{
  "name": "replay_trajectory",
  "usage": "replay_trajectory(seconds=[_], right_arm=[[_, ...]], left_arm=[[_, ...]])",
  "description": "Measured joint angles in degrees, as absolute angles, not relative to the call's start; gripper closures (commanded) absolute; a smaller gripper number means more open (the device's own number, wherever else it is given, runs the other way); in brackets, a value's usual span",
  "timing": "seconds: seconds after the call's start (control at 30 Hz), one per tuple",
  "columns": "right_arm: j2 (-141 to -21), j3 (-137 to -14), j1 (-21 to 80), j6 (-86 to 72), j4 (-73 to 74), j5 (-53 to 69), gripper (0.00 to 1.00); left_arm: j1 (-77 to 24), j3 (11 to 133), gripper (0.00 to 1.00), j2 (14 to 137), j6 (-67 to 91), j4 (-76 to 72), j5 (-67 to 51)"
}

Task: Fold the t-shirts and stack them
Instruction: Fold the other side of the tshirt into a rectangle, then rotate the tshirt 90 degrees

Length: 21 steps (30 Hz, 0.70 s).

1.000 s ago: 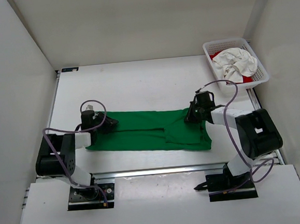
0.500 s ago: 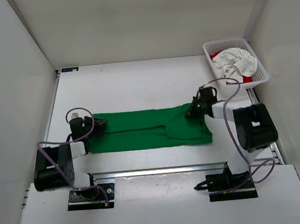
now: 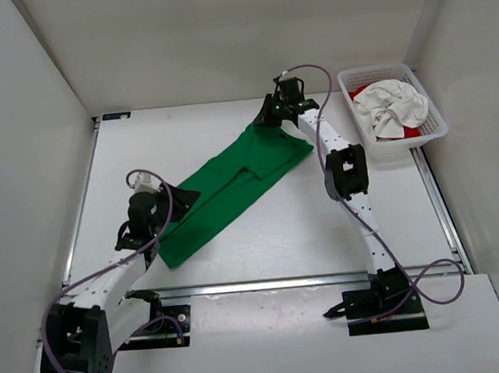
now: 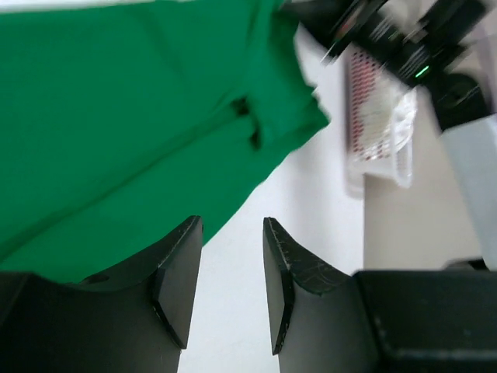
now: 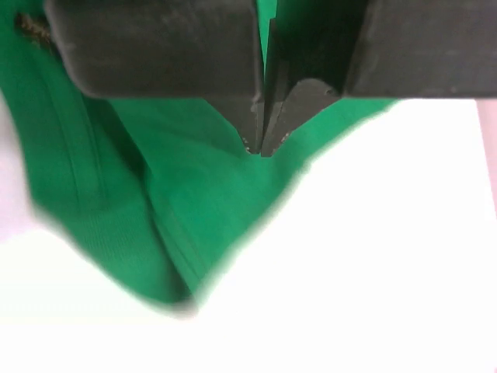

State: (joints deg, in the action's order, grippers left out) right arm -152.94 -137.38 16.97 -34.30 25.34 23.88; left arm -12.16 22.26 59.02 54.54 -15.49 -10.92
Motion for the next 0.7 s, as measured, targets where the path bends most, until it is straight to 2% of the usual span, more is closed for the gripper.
replay_trajectory(seconds=[0.03, 0.07, 0.17, 0.27, 0.43, 0.5, 0.63, 0.7], right_arm=[[-157.01, -146.91, 16.93, -34.30, 27.90, 24.69, 1.00], [-158.50, -151.13, 16.71, -34.26, 28.32, 25.91, 1.00], [-154.80, -151.59, 15.38, -31.90, 32.75, 27.57, 1.00], [-147.48, -151.79, 14.61, -25.91, 41.45, 24.93, 1.00], [-131.26, -148.22, 18.13, -19.22, 51.31, 17.93, 1.00], [-122.26, -138.69, 22.74, -17.61, 50.63, 12.91, 1.00], [-99.50, -99.33, 33.56, -16.95, 35.70, 9.37, 1.00], [-91.77, -81.91, 32.86, -18.13, 29.39, 12.45, 1.00]], left_arm=[[-12.10, 21.37, 0.51, 57.80, 54.30, -14.09, -10.92], [-12.05, 20.12, 0.51, 55.79, 53.80, -12.25, -10.92], [-12.73, 19.75, 0.53, 54.46, 51.92, -9.93, -10.70], [-15.22, 22.04, 0.63, 56.29, 48.21, -6.79, -10.20], [-14.35, 27.07, 0.63, 60.49, 42.59, -3.20, -12.95], [-12.34, 27.18, 0.60, 59.66, 40.91, -1.43, -13.82], [-9.39, 27.05, 0.58, 55.44, 38.46, 2.42, -15.38], [-10.13, 26.61, 0.58, 53.69, 38.30, 2.52, -15.86]])
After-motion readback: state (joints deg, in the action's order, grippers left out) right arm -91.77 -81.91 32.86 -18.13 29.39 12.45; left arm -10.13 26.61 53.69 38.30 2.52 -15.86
